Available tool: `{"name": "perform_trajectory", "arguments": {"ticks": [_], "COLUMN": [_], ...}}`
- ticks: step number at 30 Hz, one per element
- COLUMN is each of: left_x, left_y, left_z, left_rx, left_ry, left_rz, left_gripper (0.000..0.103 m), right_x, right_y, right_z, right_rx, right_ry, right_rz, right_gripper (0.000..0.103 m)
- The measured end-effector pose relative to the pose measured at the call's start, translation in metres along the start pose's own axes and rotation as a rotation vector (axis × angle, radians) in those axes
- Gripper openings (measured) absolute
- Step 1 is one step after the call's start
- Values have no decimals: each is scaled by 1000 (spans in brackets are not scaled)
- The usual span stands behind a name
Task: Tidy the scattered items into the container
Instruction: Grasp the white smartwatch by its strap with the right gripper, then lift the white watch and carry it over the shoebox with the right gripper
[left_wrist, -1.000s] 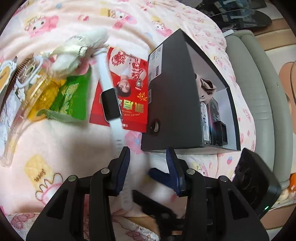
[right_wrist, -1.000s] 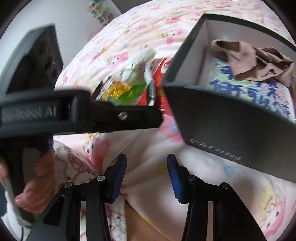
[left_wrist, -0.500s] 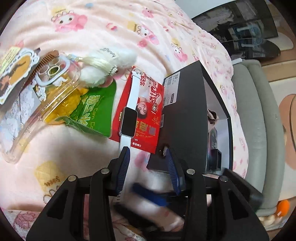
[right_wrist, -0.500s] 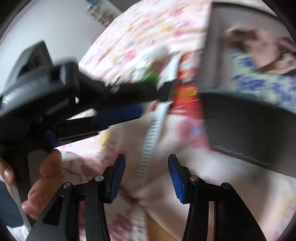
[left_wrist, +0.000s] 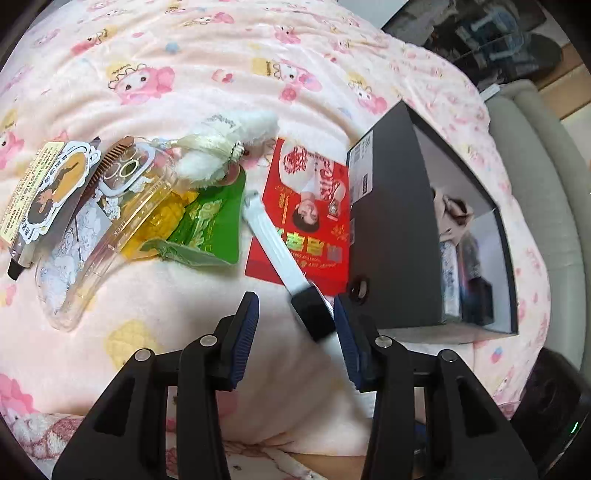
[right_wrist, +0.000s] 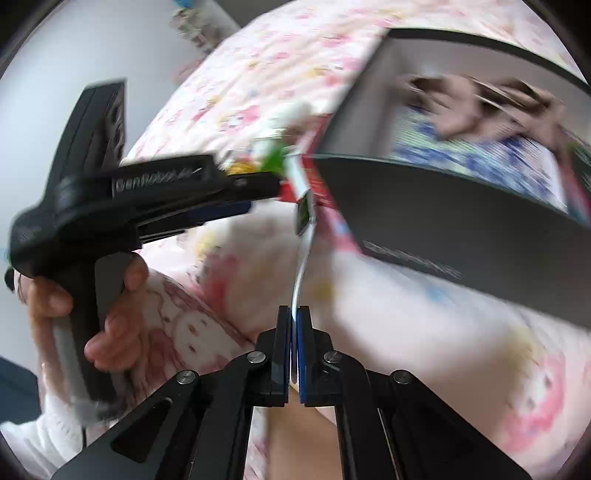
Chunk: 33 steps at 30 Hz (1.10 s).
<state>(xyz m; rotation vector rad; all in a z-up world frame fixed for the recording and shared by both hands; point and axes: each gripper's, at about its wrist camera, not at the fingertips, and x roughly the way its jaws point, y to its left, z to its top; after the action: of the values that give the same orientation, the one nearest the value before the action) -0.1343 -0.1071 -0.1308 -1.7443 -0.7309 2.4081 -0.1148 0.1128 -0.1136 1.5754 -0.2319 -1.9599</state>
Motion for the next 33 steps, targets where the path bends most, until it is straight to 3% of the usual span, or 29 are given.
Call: {"name": "perform_trajectory", "arguments": {"ticks": [3,8,12,16,18,22,24,26,29,31,33], "left_x": [3,7,15,18,21,45,51,53,50,50,52], "left_y": [3,4,16,17,19,40,45,42,28,23,24], "left_z": [1,0,-1,-2,0,2,4,5,4,2,-3], "left_rx": [-12,-25,-133,-152,-177,-399,-445,-434,-345,-322,-338], "left_ry": [23,50,125,122,115,170,164,159,151,177,203], "left_rz": [-11,-30,-145,-72,-82,-177,-161,-129,-79,-149,-169], "left_gripper": [42,43,49,50,49,49,46,43,24,20,20], "right_x": [-13,-45,-46,-33,-33,-27,-15,-7,-6,-5,-1], "right_y": [-30,-56,-65,-69,-66,-44,-41,-58,-78,-84,-89], "right_z": [1,-1,-13,-26,-31,-42,-42,-37,-32,-32,-32], "right_rx": [118,256,332,412,430,353,370,456,559,601,644], "right_ry": [21,-74,-102,-105,-115,-143,-160,-165,-247,-296,-310], "right_rz": [18,-76,-23,46,48,41,52,4,41,49,55], "right_gripper": [2,7,22,30,31,33,33,33,33,33,33]}}
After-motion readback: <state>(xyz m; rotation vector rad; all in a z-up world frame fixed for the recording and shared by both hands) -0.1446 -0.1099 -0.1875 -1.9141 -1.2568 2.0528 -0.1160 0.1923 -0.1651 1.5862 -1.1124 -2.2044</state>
